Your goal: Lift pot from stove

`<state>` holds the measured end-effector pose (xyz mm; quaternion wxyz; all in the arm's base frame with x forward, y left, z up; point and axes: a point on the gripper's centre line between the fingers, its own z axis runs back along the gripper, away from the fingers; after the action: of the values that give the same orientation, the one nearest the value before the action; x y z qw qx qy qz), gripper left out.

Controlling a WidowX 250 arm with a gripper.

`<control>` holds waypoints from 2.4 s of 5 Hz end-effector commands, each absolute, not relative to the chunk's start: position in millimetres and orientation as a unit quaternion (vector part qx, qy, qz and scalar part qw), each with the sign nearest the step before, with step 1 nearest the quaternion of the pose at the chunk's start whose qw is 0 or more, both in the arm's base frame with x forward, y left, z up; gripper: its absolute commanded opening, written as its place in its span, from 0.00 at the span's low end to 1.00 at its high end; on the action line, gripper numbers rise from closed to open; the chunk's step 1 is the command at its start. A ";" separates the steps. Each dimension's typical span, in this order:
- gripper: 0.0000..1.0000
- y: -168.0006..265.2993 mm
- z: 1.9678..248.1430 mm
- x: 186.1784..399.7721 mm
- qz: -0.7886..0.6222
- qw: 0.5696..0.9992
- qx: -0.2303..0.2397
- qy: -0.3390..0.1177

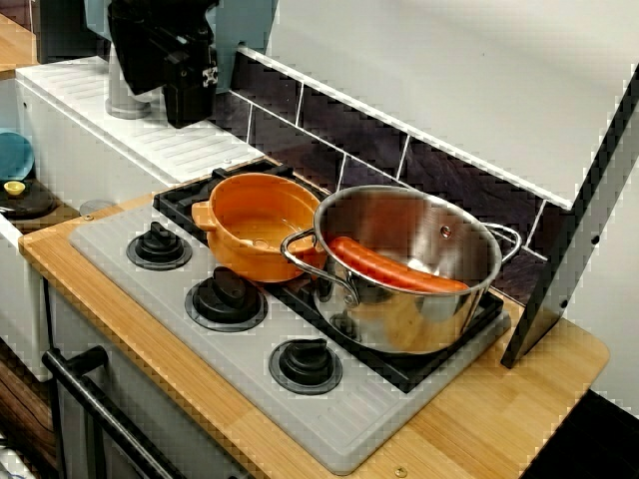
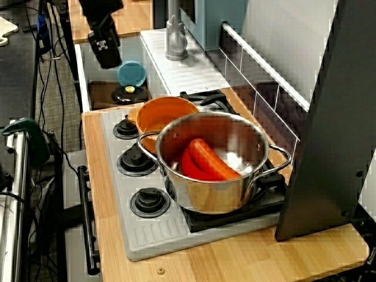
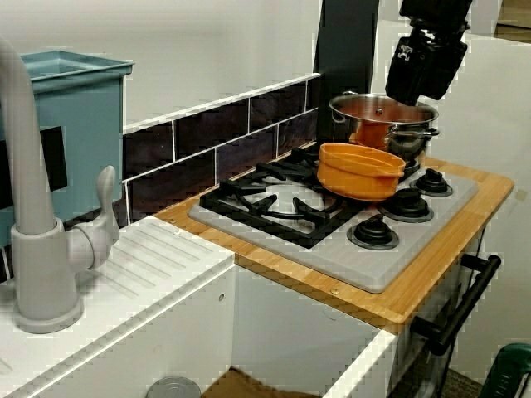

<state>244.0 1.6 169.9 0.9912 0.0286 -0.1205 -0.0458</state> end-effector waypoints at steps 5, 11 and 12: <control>1.00 -2.3 178.4 293.7 -0.026 0.988 0.037 -0.146; 1.00 -7.7 150.3 332.1 -0.018 0.990 0.066 -0.120; 1.00 -2.1 142.1 350.6 -0.012 0.991 0.068 -0.114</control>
<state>343.1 -4.7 126.4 0.9935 0.0679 -0.0901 -0.0167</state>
